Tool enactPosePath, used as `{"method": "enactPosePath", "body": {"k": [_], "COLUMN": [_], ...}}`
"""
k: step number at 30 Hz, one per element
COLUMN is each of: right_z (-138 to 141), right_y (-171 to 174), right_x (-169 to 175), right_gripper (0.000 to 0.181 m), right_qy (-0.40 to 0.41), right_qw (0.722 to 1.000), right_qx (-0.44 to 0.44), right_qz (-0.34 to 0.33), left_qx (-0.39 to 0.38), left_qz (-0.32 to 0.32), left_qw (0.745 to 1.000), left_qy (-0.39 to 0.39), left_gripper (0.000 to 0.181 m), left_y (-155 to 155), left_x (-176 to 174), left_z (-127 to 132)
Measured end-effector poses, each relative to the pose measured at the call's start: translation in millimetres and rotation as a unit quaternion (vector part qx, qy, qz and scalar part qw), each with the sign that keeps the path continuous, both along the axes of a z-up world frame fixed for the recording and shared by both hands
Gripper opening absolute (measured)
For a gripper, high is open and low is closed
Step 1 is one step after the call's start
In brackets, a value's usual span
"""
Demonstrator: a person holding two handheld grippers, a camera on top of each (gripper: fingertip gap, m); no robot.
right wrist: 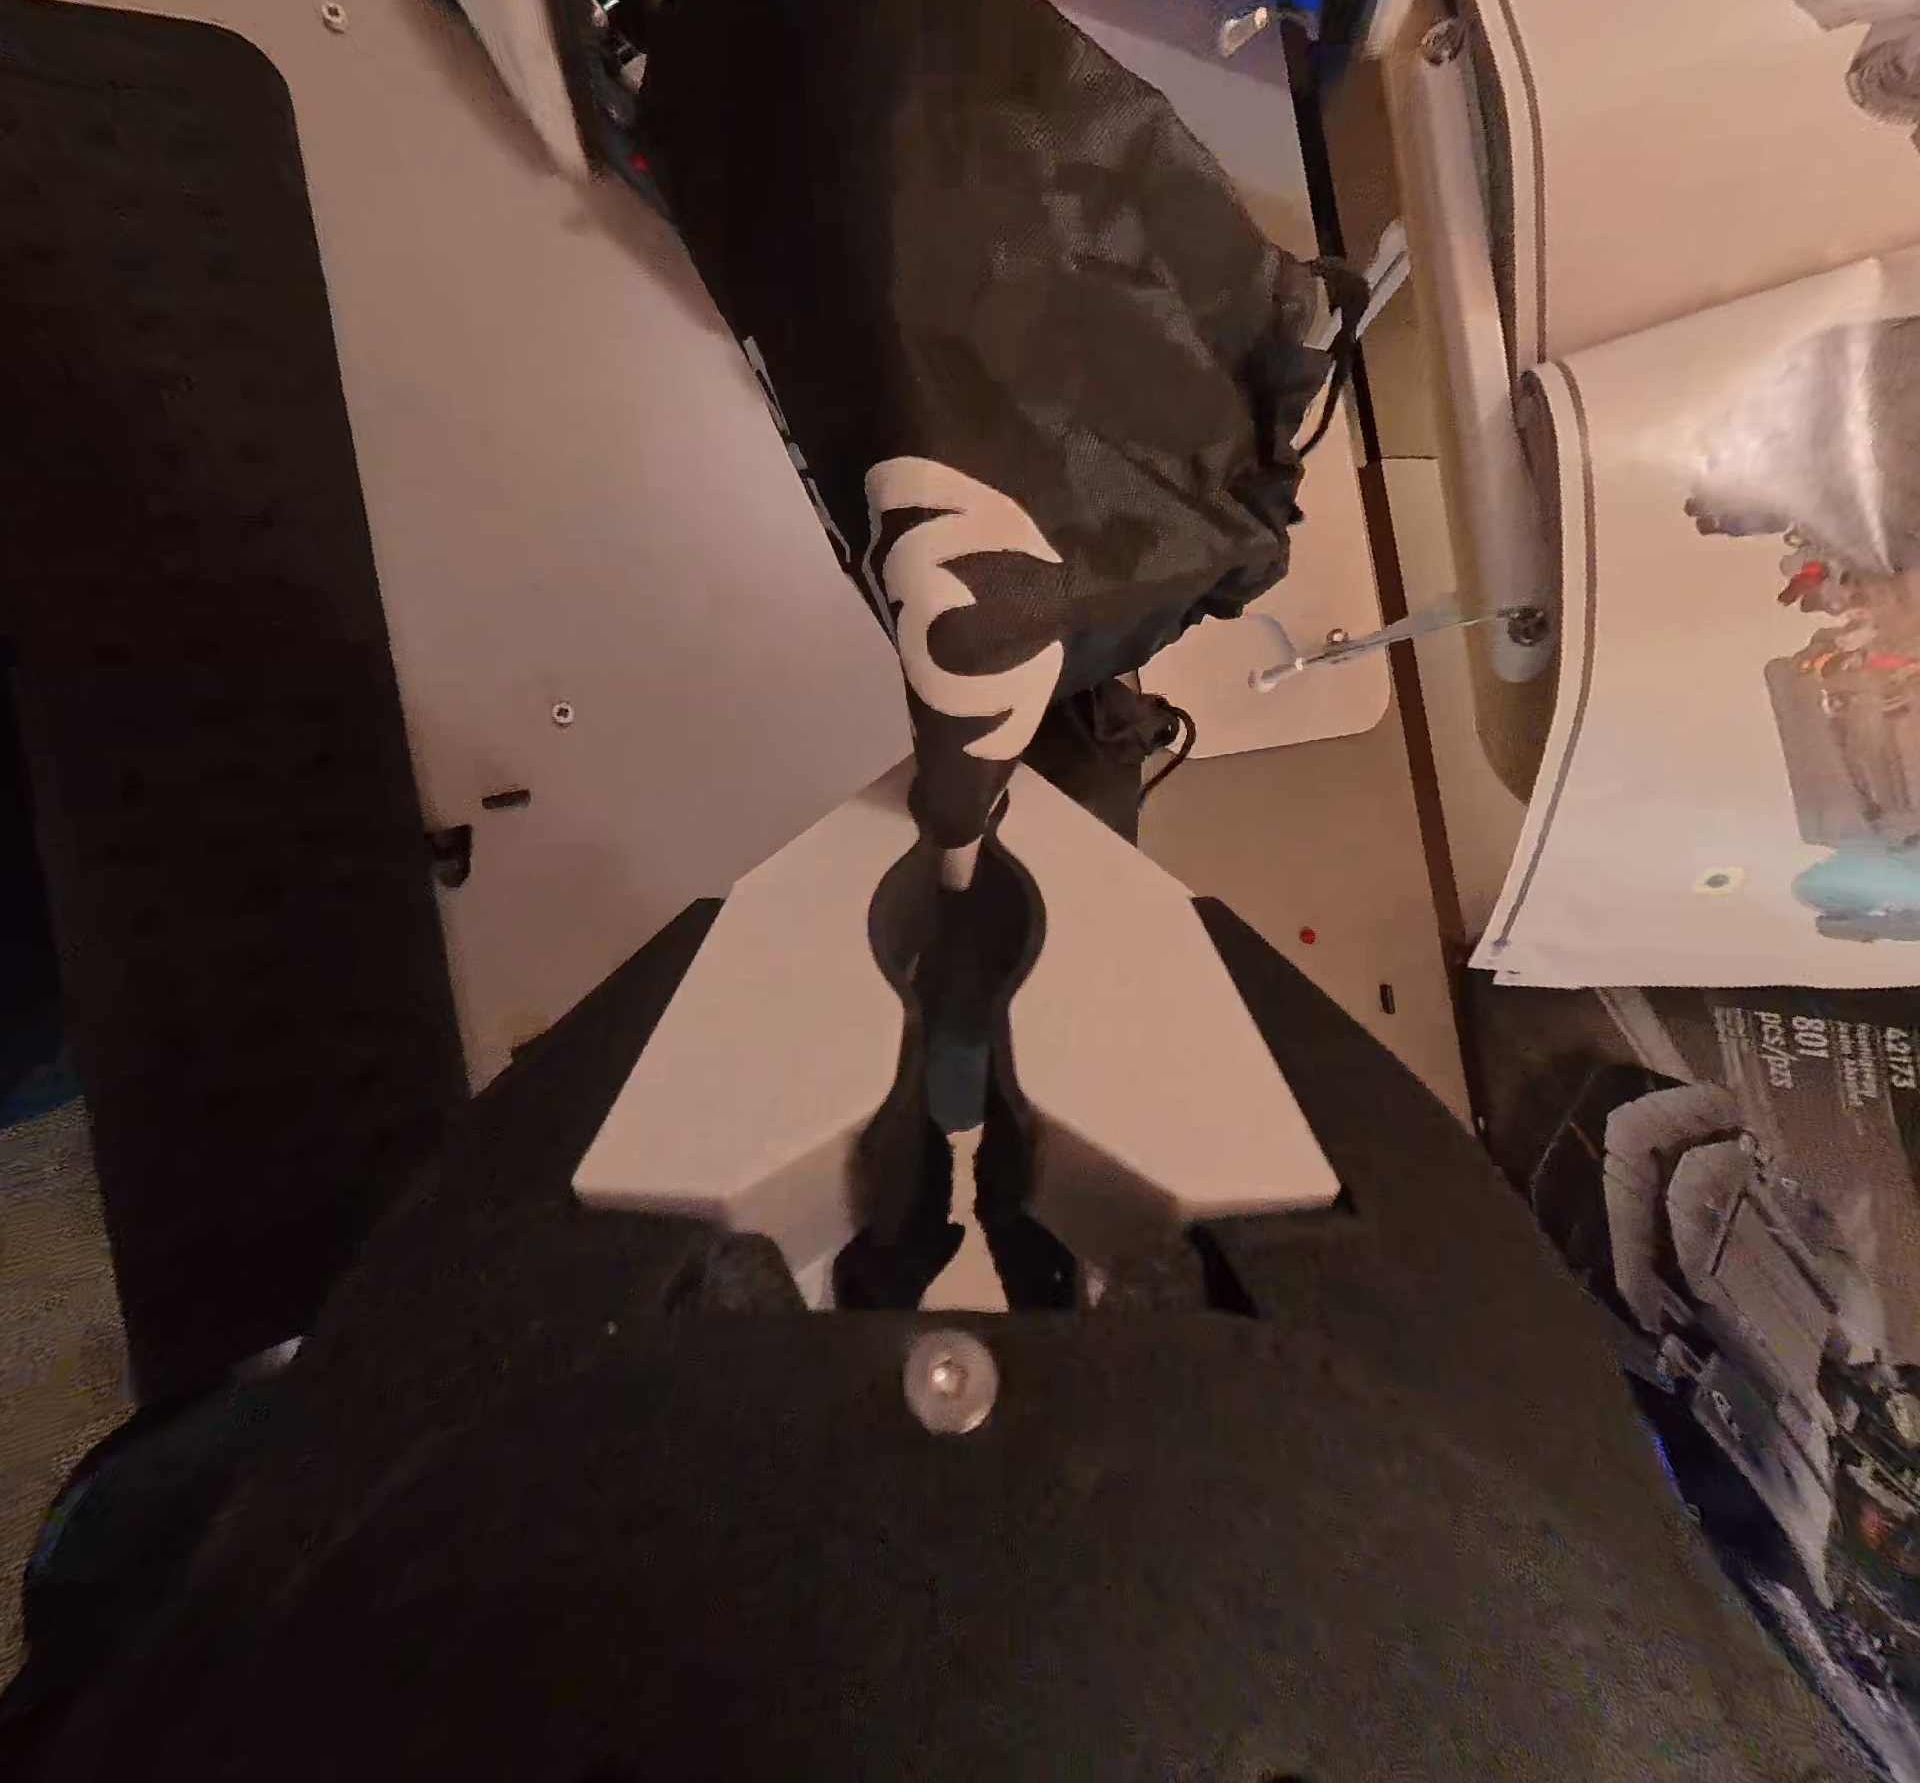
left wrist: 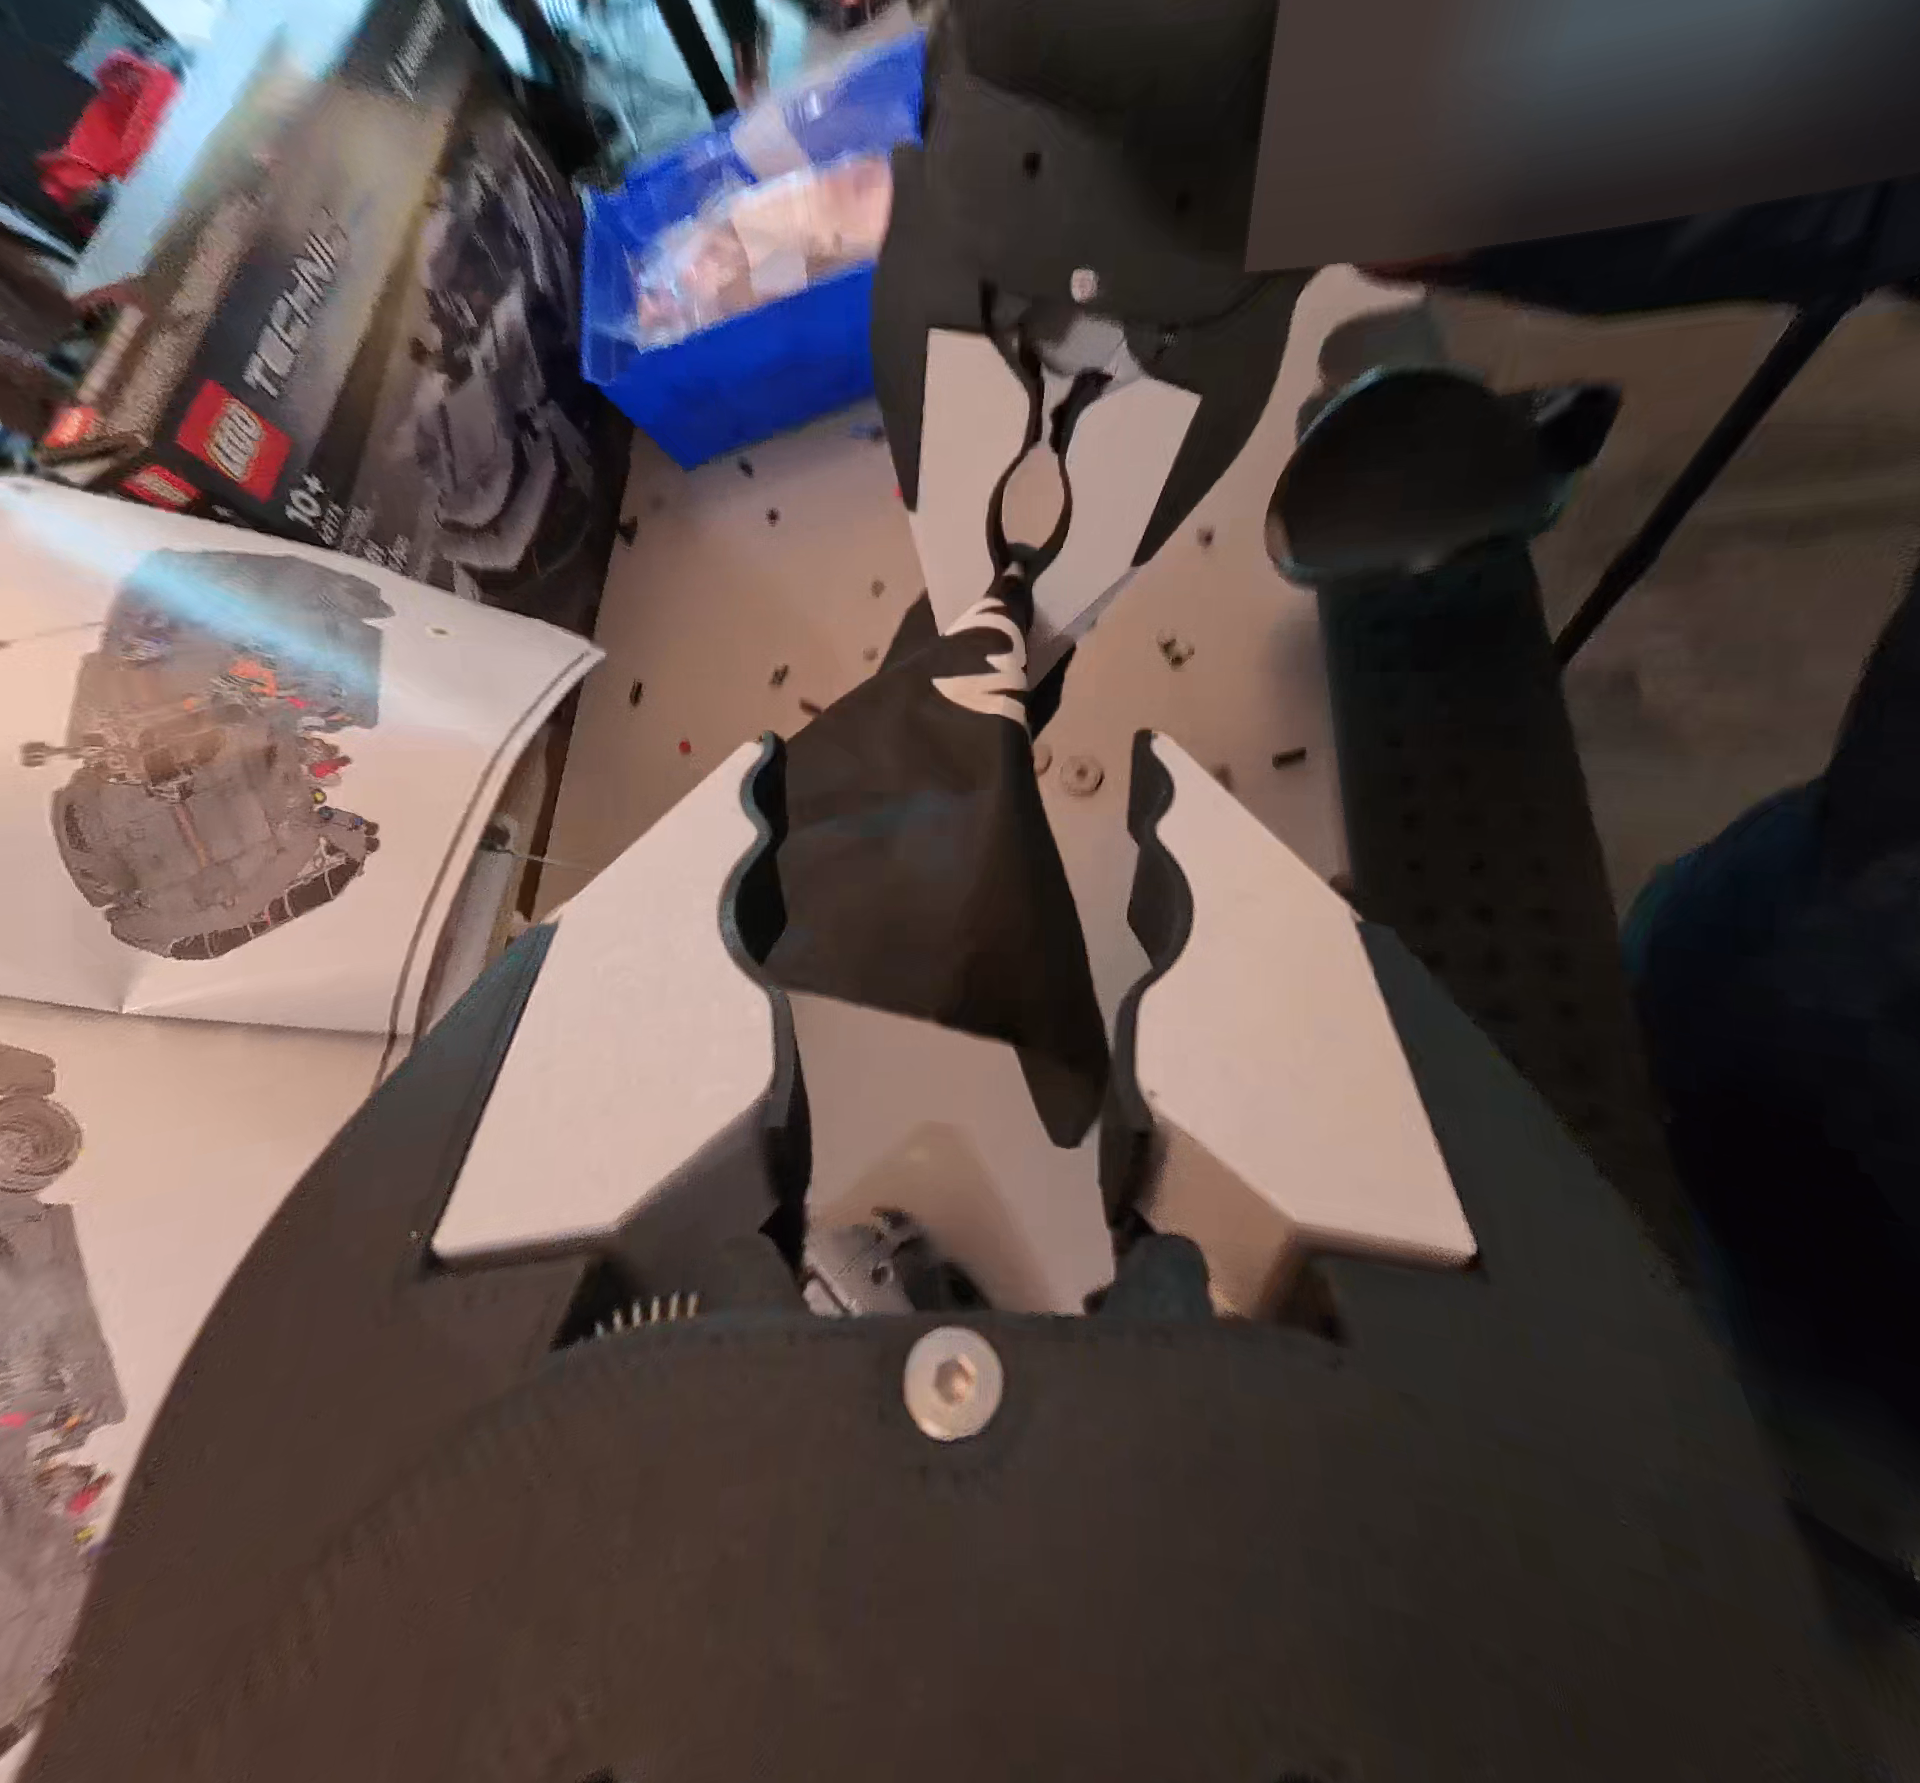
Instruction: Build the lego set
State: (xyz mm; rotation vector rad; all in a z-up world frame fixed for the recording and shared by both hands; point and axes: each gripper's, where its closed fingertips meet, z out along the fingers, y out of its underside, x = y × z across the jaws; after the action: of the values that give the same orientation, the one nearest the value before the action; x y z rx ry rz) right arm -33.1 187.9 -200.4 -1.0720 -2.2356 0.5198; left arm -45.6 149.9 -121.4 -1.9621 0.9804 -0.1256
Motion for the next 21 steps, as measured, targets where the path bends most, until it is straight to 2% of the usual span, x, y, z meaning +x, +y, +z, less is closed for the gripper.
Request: {"method": "enactPosePath", "body": {"k": [2, 3, 11, 19, 21], "right_z": [2, 4, 7, 14, 22], "right_y": [-4, -7, -15, -29, -34], "right_x": [-2, -3, 2, -8, -14], "right_gripper": [0.000, 0.000, 0.000, 0.000, 0.011], "right_qy": [0.006, 0.013, 0.027, 0.053, 0.073], "right_qw": [1.000, 1.000, 0.999, 0.998, 0.997], "right_qx": [0.019, 0.025, 0.016, -0.005, -0.014], "right_qz": [0.006, 0.011, 0.012, 0.025, 0.026], "left_qx": [-0.038, -0.055, -0.086, -0.050, -0.051], "left_qz": [0.015, 0.012, 0.004, 0.039, 0.050], "left_qw": [0.996, 0.995, 0.991, 0.989, 0.987], "left_qy": [0.074, 0.087, 0.099, 0.134, 0.141], "left_gripper": [0.060, 0.051, 0.000, 0.000, 0.000], "left_y": [7, 7, -3, -18, -27], "left_x": [-2, -1, -4, -17, -27], "left_z": [-26, -34, -55, -56, -55]}}
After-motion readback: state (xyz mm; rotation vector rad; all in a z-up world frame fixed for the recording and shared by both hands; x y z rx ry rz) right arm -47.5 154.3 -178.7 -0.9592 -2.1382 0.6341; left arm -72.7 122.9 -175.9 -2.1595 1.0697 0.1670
